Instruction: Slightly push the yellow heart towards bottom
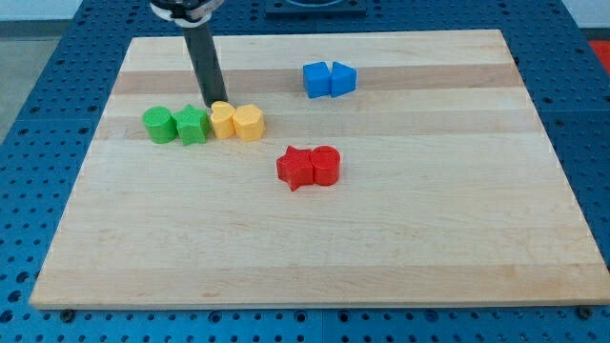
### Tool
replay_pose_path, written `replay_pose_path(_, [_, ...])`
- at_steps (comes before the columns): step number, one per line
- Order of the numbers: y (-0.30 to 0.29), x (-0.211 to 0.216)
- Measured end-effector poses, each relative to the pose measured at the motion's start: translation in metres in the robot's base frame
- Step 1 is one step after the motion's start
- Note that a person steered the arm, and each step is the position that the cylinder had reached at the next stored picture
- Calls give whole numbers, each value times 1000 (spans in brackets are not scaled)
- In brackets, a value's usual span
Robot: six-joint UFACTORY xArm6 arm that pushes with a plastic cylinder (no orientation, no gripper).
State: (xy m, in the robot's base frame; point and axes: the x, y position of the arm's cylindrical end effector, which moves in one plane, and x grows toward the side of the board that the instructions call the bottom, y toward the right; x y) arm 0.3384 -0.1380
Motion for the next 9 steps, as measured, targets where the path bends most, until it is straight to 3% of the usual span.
replay_pose_path(9, [2,8])
